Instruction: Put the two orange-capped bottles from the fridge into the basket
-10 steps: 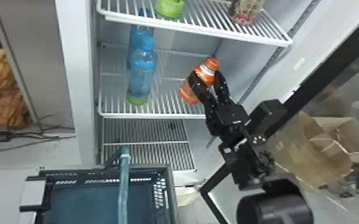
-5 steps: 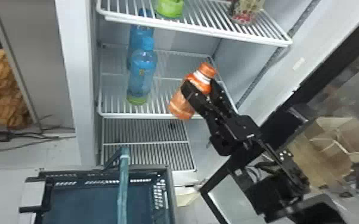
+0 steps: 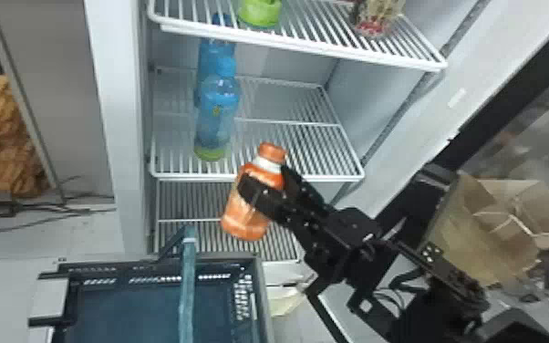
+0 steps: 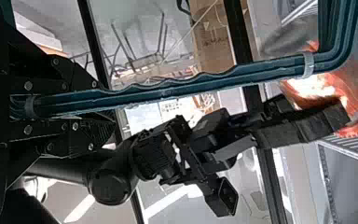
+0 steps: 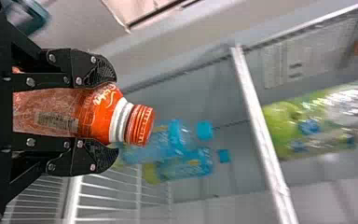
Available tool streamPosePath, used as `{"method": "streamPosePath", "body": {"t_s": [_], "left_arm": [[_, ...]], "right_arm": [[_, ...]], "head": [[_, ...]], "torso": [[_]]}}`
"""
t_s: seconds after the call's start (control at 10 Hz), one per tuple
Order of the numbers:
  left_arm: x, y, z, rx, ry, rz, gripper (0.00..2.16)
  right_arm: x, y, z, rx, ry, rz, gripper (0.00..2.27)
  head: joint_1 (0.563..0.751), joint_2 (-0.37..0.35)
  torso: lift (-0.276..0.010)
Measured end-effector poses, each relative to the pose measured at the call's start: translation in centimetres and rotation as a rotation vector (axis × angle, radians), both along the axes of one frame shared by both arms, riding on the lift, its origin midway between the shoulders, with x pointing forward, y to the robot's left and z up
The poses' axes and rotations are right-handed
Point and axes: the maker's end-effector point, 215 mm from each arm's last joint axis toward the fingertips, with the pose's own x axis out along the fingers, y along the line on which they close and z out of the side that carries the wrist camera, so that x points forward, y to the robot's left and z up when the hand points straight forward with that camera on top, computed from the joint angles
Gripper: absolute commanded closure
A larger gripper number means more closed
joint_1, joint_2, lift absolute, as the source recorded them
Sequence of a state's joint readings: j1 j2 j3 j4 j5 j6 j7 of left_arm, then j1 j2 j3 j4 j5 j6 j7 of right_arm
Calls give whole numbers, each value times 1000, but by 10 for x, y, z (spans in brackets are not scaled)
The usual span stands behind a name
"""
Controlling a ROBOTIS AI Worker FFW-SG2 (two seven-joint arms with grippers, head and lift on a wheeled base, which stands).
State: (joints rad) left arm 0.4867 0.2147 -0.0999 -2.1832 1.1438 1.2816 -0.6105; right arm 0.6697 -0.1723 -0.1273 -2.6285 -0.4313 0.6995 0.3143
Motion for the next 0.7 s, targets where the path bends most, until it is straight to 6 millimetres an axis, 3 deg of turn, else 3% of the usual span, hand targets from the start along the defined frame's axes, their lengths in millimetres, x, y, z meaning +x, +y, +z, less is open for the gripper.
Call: {"method": "streamPosePath", "body": {"t_s": [0.4,0.7], "left_arm": [[0,-1,0,0,-2,-3,1194],[0,-1,1,0,-6,-5,1194]], "right_arm": [[-36,16,-50,-62,224,92,877],[-44,34,-74,-49,301,164,877]], "head": [[695,-350],[695,-350]], "torso": [[-235],[-235]]}}
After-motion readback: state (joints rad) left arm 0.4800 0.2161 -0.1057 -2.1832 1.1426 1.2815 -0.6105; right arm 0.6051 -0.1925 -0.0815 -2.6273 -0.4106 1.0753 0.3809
